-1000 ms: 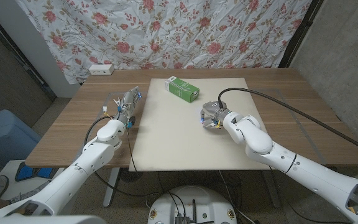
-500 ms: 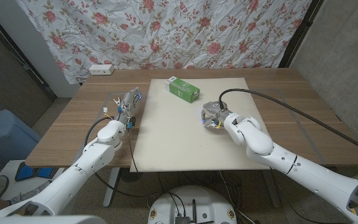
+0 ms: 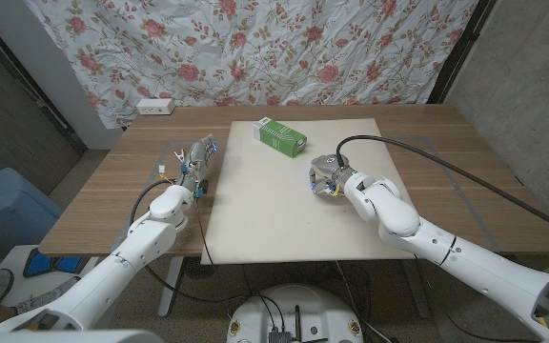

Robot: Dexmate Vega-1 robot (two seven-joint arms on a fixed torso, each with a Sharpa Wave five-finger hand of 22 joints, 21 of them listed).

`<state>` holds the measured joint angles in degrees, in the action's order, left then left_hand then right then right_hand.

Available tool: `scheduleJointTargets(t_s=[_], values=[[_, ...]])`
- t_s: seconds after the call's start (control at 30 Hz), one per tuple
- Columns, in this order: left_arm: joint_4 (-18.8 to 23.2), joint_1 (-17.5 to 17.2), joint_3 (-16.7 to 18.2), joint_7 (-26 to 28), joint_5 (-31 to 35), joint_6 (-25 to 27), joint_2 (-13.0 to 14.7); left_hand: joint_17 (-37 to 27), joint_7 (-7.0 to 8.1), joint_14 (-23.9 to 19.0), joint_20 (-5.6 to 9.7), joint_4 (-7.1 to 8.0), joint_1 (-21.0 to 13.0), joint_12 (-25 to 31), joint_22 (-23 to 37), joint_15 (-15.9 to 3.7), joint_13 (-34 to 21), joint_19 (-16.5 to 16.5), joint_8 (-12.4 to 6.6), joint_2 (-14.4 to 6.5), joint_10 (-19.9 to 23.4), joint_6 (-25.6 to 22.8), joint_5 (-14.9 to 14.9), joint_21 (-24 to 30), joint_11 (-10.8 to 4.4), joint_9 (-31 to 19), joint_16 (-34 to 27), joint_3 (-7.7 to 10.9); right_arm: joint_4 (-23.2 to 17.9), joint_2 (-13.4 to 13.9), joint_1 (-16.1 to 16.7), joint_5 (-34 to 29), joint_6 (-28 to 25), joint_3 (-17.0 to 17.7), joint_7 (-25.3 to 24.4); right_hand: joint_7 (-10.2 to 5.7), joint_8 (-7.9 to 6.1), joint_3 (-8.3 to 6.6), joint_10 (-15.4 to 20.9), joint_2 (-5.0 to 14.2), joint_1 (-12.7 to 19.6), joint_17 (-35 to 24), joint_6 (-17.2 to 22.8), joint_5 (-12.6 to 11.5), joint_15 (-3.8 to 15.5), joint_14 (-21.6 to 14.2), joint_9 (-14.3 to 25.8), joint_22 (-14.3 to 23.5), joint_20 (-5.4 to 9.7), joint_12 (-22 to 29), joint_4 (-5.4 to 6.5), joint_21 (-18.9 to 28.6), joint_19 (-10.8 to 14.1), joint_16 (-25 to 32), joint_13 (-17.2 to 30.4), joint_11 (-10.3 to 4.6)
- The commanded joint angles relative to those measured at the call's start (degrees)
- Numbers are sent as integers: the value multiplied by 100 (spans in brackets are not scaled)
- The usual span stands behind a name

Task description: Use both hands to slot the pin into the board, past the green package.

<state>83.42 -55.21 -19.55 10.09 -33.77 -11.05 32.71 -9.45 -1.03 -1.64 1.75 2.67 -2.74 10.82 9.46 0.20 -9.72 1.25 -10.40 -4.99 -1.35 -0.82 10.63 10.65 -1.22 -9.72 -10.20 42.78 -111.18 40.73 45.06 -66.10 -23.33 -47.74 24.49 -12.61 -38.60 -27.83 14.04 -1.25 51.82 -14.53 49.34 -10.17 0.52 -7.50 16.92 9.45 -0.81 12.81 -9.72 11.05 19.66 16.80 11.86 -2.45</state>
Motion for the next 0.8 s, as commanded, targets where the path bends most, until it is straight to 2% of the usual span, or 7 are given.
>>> scheduleJointTargets(t_s=[0.03, 0.8], values=[[5, -14, 3, 5, -3, -17, -4, -18, 20, -6, 44, 7, 62, -14, 30, 30, -17, 33, -2, -443, 20, -33, -15, 24, -20, -30, 10, 44, 61, -15, -45, 45, 27, -36, -47, -4, -76, 10, 78, 65, 39, -17, 143, -25, 34, -41, 24, 10, 24, 40, 18, 20, 46, 26, 7, -16], [33, -24, -9, -13, -2, 4, 13, -13, 21, -13, 41, -14, 50, -15, 30, 34, -17, 34, -3, -444, 14, -39, -16, 24, -22, -30, 12, 69, 27, -35, -6, -38, -119, -75, -19, -8, -158, 1, 285, 126, 110, -43, 453, -33, 86, -117, -7, 10, 56, 77, 16, 18, 126, 65, 3, -29]])
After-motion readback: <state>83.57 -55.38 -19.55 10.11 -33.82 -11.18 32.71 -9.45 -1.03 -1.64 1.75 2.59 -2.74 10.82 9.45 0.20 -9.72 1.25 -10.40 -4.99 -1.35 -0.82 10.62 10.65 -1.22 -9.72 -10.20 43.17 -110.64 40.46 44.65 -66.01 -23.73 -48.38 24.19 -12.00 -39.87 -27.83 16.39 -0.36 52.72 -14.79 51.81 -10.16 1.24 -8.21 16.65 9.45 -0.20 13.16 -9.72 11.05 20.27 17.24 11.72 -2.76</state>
